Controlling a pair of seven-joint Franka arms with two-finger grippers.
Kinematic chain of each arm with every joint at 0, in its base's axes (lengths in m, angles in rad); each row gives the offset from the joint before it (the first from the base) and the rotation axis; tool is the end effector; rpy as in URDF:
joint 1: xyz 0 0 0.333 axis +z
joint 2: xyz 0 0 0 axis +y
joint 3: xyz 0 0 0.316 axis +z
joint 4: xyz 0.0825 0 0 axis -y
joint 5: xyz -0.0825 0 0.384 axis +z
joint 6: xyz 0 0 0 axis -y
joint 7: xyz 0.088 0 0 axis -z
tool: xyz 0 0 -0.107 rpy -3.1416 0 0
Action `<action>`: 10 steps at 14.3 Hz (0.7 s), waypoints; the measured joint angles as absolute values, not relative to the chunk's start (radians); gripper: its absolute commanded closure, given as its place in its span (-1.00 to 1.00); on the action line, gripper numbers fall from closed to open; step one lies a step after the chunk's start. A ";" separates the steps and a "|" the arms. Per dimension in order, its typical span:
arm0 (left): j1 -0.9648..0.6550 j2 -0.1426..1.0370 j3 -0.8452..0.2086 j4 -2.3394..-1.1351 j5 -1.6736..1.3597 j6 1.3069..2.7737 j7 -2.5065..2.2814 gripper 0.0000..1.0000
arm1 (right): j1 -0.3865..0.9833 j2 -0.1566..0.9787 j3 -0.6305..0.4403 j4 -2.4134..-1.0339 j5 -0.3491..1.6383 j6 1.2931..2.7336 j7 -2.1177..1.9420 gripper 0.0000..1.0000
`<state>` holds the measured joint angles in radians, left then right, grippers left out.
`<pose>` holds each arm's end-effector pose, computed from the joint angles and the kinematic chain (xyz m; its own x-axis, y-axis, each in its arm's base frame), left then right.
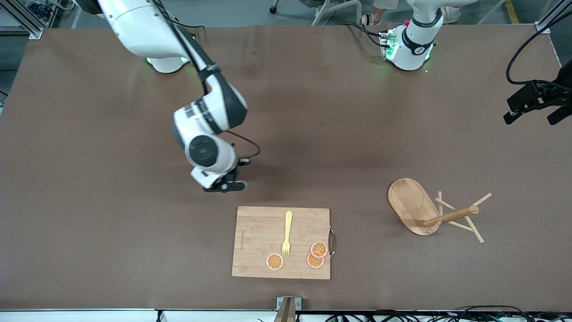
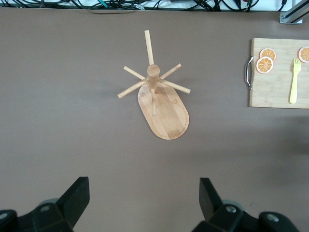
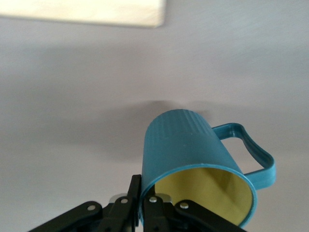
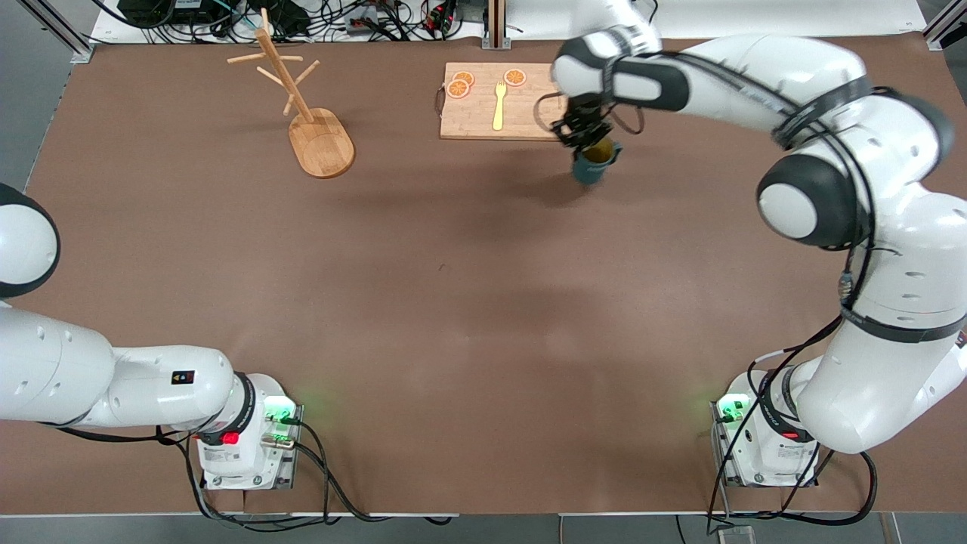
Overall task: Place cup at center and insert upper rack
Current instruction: 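Carry the teal mug toward the table middle with the right gripper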
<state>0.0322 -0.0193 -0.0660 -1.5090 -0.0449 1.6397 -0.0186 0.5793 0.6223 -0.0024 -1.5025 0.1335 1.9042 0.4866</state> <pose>0.5550 -0.0237 0.6713 0.9888 -0.0119 0.1485 -0.0190 -0.9987 0.0462 0.5679 0.3813 0.2867 0.9683 0.0313 -0.2478 0.0334 -0.9994 0.0046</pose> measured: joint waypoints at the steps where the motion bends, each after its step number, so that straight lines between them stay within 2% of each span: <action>1: 0.032 -0.019 -0.066 -1.509 -0.045 1.640 -0.019 -1.00 | 0.618 0.642 -0.002 -1.479 0.134 1.906 0.538 0.99; 4: 0.032 -0.019 -0.066 -1.509 -0.045 1.640 -0.019 -1.00 | 0.709 0.685 -0.003 -1.429 0.136 1.916 0.672 0.99; 10: 0.032 -0.019 -0.066 -1.509 -0.045 1.640 -0.019 -1.00 | 0.824 0.693 -0.003 -1.418 0.253 2.011 0.786 0.99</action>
